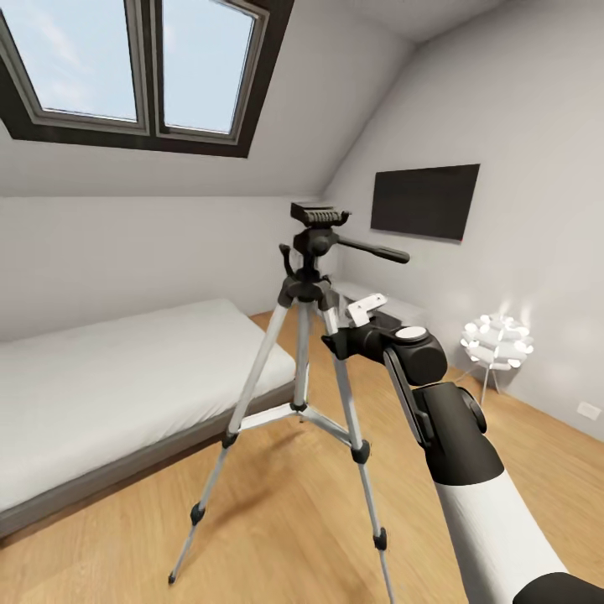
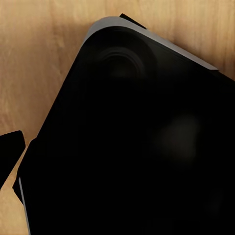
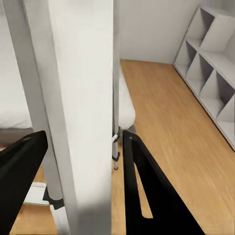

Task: Attach the digital camera to the camera tripod in the bedroom.

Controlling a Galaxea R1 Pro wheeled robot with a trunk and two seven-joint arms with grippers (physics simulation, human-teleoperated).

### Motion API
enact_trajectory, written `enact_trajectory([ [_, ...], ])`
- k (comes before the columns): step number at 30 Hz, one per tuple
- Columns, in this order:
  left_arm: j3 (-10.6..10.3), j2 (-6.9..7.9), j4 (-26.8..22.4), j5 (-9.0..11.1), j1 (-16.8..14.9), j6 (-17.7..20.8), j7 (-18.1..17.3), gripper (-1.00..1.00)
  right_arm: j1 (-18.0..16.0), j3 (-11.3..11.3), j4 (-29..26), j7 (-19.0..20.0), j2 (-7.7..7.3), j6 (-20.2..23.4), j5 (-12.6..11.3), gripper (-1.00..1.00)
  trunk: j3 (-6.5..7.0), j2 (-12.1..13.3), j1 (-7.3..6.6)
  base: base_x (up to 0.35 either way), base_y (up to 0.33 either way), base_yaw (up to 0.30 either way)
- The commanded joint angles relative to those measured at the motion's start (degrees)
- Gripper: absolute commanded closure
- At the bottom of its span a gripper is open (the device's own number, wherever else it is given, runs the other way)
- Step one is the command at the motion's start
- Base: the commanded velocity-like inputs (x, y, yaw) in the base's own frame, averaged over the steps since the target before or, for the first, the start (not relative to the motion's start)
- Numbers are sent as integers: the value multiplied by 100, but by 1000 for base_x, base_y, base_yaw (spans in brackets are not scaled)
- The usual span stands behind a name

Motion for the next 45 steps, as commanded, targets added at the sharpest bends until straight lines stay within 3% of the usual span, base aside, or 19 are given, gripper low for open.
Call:
enact_trajectory([
  [1, 24, -2, -10, -13, 1, -9, 20, -100, -4, -3, -4, 185, 1, -44, 6, 100, -6, -3, 0, -2, 2, 0],
  [6, 21, -1, -10, -15, 1, -9, 18, -100, -4, -9, -4, 388, -14, -264, 5, 100, -6, -3, 0, 0, 0, 0],
  [21, 17, -1, -10, -20, 1, -9, 19, -100, -4, 15, -4, 846, -42, -349, -2, 100, -6, -3, 0, 0, 0, 0],
  [45, 16, -1, -9, -21, 1, -9, 19, -100, -4, 66, 9, 919, -49, -376, 19, 100, -6, -3, 0, 0, 0, 0],
])
